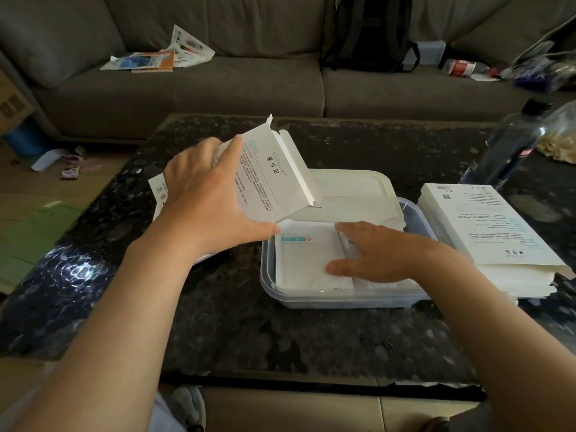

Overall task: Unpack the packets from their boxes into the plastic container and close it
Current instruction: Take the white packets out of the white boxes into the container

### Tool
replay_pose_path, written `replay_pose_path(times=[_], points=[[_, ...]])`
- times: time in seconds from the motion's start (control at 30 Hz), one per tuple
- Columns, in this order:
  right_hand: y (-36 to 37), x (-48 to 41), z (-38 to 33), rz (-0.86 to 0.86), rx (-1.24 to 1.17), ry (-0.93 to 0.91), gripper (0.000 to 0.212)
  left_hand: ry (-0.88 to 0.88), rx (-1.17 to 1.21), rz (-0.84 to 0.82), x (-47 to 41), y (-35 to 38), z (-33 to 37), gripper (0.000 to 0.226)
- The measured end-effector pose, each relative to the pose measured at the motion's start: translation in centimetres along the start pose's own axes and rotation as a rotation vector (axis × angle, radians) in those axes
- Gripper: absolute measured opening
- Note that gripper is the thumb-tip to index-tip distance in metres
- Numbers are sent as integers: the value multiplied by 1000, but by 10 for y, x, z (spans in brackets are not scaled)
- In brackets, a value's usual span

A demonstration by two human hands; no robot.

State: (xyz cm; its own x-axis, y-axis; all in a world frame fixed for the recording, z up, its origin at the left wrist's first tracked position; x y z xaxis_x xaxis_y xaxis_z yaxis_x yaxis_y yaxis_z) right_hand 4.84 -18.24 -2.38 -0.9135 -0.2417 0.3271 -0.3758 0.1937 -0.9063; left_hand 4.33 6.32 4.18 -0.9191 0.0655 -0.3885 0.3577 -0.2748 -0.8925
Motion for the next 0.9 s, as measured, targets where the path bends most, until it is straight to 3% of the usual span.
replay_pose_path(times=[0.33, 0.43, 0.5, 0.57, 0.7, 0.9], points=[[3, 0, 3, 19, -46, -4, 79, 27, 9, -46, 3, 2, 6, 131], [-20, 5, 0, 307, -130, -13, 51, 51, 13, -71, 3, 3, 7, 134], [-43, 13, -5, 568, -313, -39, 23, 68, 12, -82, 3, 5, 10, 134], [-58, 22, -12, 681, -543, -76, 8, 99, 13, -96, 4, 6, 14, 134], [-57, 28, -24, 557, -742, -113, 10, 182, 68, -120, 7, 9, 31, 130], [-44, 10, -14, 553, -514, -21, 24, 365, 34, -15, 15, 18, 53, 122]])
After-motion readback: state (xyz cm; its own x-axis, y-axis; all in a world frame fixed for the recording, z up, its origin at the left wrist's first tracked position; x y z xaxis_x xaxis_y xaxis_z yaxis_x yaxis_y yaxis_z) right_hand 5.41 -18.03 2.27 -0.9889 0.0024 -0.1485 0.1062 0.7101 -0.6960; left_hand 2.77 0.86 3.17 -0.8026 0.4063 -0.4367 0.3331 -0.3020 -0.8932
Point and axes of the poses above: each hand's wrist, its own x-axis away from the middle knuckle, its own y-axis out of the palm, z = x × y, the point moved 3 cm from there along -x, towards the middle knuckle, and after that the axes turned 8 degrees about z, right-handed, at the moved point
